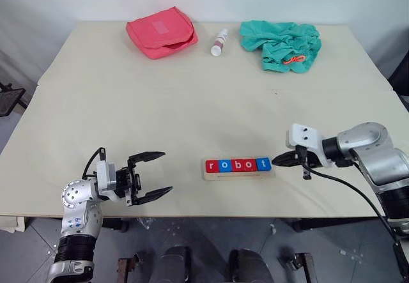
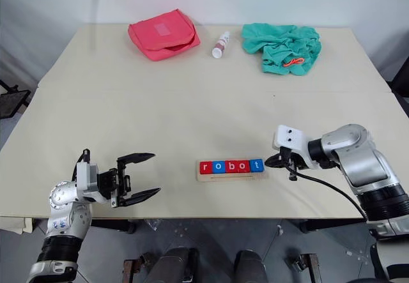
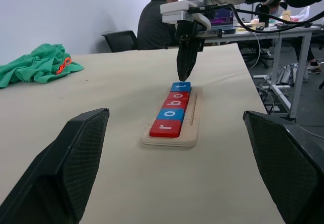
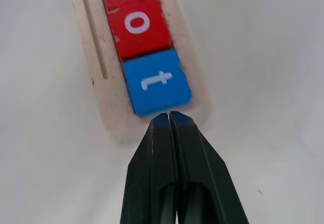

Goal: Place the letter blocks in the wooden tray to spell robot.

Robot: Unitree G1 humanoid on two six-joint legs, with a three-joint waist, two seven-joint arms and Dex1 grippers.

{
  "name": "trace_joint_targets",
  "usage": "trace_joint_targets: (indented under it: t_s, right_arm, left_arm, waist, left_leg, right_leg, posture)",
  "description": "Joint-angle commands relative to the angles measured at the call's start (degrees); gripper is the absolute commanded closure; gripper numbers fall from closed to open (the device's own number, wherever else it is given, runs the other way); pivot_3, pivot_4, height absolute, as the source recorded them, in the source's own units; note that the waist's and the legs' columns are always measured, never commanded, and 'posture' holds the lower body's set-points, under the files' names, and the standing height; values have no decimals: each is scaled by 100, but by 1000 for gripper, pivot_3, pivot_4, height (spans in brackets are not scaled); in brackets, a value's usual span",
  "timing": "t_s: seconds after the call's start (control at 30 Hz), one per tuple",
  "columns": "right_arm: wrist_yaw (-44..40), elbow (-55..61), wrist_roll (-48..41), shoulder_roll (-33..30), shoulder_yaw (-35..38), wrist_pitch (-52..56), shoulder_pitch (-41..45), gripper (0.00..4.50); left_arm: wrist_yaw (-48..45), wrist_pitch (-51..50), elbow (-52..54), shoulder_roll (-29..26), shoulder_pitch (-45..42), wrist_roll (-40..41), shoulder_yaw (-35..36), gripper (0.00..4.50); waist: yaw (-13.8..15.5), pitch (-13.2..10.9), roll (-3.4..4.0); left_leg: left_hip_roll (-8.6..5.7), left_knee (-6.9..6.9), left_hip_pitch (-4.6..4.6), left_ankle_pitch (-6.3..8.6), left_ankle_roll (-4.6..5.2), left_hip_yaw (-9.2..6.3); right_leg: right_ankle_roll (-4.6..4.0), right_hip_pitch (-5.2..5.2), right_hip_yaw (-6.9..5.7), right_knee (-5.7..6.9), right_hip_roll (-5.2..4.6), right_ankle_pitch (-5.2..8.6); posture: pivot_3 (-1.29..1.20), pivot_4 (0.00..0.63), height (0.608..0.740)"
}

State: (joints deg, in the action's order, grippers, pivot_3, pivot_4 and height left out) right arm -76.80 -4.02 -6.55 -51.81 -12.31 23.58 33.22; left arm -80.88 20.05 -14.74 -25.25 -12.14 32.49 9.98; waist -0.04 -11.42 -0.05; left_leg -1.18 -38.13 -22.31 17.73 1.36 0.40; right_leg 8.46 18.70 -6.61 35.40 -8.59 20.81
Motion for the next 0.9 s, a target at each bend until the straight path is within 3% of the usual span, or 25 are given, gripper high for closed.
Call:
trace_joint_targets:
  t_s: [0.03,0.47,0.63,0.77,0.9]
  right_arm:
    - [-5,55,4,41,12,-40,127,4458]
    - [112,-209,46,-122,182,-168,165,4458]
    - [-284,-705,-648,-171,1072,-1746,-344,4458]
    - [-767,-1310,-955,-183,1464,-2492,-715,3585]
    - [-1125,-1706,-1261,-174,1674,-2665,-833,2148]
  left_arm:
    - [6,21,111,-55,97,25,34,0]
    - [166,80,52,-119,99,-96,65,0]
    - [739,-379,229,-359,173,-289,154,0]
    - [1214,-497,370,-426,209,-335,282,0]
    - [1192,-603,446,-526,208,-107,430,0]
  waist:
    - [3,0,0]
    - [7,0,0]
    - [19,0,0]
    - [15,0,-1]
    - [2,0,-1]
  left_leg:
    - [0,0,0,0,0,0]
    - [-1,0,0,0,0,-1]
    - [-1,1,-1,0,0,-2]
    - [-1,3,2,1,1,-1]
    - [2,-1,3,0,1,3]
  right_leg:
    - [0,0,0,0,0,0]
    - [0,0,0,0,0,0]
    - [0,-1,-3,-1,0,0]
    - [0,-4,-5,-1,0,0]
    - [0,-5,-4,0,0,0]
  posture:
    - [0,150,740]
    - [0,150,740]
    - [0,150,740]
    - [0,150,740]
    - [0,150,740]
